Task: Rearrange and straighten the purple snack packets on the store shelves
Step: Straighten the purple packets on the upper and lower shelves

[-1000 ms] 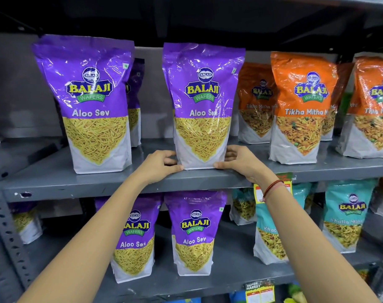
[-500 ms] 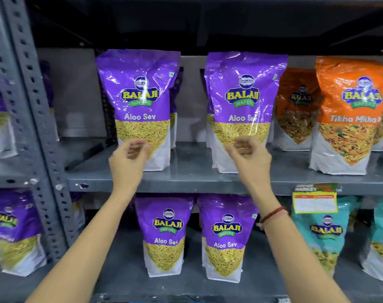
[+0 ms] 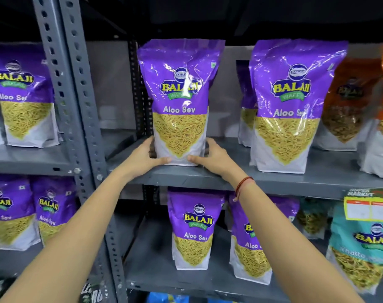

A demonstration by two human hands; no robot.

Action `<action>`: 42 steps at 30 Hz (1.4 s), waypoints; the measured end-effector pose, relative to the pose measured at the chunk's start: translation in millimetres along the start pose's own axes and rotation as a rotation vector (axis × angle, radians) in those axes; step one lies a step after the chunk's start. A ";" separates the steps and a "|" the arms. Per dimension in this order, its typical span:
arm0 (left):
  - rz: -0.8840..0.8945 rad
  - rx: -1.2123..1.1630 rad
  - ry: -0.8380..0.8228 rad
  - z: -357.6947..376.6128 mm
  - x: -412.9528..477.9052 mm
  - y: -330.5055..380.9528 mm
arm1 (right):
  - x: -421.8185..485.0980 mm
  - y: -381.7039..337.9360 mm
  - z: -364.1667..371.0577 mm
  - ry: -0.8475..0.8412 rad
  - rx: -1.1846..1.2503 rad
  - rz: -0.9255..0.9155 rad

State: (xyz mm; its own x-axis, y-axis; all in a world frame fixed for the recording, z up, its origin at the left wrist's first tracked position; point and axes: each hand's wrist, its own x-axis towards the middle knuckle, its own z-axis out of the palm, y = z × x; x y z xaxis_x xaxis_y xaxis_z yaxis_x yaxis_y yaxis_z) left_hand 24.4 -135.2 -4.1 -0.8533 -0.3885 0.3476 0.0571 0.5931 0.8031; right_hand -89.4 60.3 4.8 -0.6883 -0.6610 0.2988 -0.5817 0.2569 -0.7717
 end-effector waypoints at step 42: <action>-0.381 -0.134 -0.186 169.0 -131.7 -247.0 | -136.8 252.3 218.1 0.047 0.283 0.528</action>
State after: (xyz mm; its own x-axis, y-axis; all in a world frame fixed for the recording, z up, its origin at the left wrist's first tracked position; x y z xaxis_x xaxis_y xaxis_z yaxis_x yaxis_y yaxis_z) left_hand 35.2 -111.3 -330.0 -0.9045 -0.4209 -0.0689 -0.2235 0.3302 0.9171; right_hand -47.6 61.8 -353.2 -0.8752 -0.4611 -0.1464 -0.0218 0.3398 -0.9402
